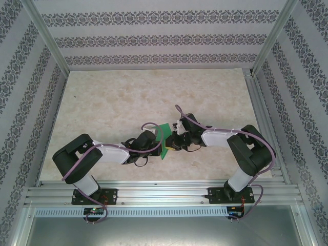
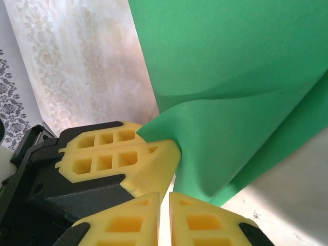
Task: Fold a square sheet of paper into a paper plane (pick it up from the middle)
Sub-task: Third fold the triangle at the center of the table.
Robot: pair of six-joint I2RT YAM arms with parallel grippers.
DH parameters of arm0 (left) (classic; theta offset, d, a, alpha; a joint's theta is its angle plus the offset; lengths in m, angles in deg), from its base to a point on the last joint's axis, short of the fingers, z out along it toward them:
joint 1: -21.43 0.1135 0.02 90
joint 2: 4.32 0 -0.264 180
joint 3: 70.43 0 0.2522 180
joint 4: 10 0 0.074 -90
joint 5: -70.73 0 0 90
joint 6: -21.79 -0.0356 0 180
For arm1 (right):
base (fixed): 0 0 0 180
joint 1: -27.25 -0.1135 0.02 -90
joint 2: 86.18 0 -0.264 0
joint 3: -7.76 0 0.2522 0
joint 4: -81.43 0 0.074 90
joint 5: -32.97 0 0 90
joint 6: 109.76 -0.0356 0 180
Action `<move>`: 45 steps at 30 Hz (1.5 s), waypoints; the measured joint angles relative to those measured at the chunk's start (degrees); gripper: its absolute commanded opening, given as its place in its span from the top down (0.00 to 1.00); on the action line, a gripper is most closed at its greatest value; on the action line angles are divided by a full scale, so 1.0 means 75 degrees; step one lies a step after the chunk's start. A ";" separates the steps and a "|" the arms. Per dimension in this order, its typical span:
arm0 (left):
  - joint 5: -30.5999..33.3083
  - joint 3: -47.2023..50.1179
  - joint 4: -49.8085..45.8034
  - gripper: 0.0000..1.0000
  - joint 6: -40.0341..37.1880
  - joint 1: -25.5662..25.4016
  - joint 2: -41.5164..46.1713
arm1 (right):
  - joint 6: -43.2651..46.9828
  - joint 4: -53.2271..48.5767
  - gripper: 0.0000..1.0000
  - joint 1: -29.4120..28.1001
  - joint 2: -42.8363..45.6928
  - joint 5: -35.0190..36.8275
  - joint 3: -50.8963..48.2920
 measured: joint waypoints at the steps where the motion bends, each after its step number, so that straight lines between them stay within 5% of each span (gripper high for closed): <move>1: 0.0000 0.0000 0.0003 0.94 0.0012 0.0000 -0.0003 | -0.0038 0.0017 0.87 -0.0017 0.0000 0.0015 0.0000; 16: -0.0050 -0.0058 0.0038 0.92 0.0003 -0.0015 -0.0064 | -0.0041 -0.0236 0.90 -0.0152 -0.0530 0.0676 0.0079; 27: -0.0082 -0.0146 0.0032 0.92 -0.0050 -0.0015 -0.0149 | 0.0038 -0.0938 0.89 -0.0149 0.0259 0.1189 0.0216; 45: -0.0108 -0.0391 -0.0067 0.93 -0.0082 -0.0015 -0.0341 | 0.0000 -0.0184 0.88 0.0175 -0.0609 0.1075 0.0335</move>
